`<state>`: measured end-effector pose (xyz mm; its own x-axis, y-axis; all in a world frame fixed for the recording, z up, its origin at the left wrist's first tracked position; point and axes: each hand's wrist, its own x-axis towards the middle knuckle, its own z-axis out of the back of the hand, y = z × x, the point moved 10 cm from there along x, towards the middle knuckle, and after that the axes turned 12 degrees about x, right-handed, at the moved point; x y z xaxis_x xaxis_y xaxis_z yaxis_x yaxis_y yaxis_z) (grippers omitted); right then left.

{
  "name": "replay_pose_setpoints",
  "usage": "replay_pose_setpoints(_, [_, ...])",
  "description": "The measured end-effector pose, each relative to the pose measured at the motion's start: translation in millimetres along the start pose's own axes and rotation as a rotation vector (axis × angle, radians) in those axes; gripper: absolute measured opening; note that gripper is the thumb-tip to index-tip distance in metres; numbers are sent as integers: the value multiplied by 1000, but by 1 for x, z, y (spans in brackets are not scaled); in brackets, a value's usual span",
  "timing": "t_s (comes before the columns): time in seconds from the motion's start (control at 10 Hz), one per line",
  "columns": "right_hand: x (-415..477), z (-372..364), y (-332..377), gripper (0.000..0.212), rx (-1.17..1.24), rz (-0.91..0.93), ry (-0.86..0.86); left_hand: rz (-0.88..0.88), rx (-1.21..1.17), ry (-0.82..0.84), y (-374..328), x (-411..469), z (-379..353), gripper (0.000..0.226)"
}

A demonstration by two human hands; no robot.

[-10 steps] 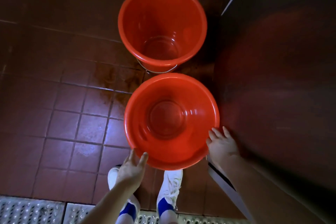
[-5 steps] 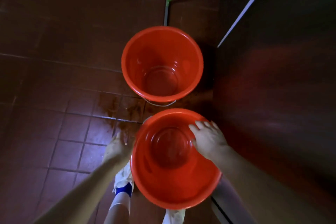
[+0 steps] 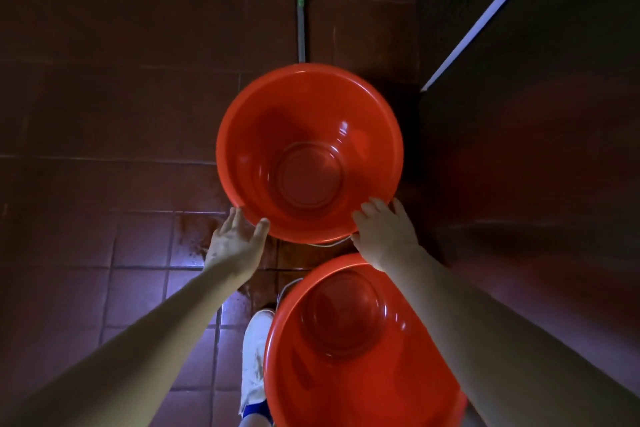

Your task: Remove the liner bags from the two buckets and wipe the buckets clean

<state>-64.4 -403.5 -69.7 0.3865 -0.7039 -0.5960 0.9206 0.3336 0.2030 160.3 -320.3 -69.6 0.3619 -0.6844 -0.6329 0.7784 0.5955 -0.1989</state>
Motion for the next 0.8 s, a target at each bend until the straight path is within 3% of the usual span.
replay_pose_setpoints(0.1, [-5,0,-16,46,11,-8,3,-55,42,-13,-7,-6,-7,71])
replay_pose_setpoints(0.3, [-29,-2,-74,48,30,-151,30,-281,234,13,-50,-15,-26,59])
replay_pose_setpoints(0.5, [-52,-2,-92,57,64,-204,47,-190,229,128,-79,-18,-34,64])
replay_pose_setpoints(0.6, [-64,11,-87,52,101,-224,13,-227,289,153,-85,-26,-22,61])
replay_pose_setpoints(0.8, [-95,81,-59,53,73,-107,-83,-328,365,-89,-101,-60,62,57])
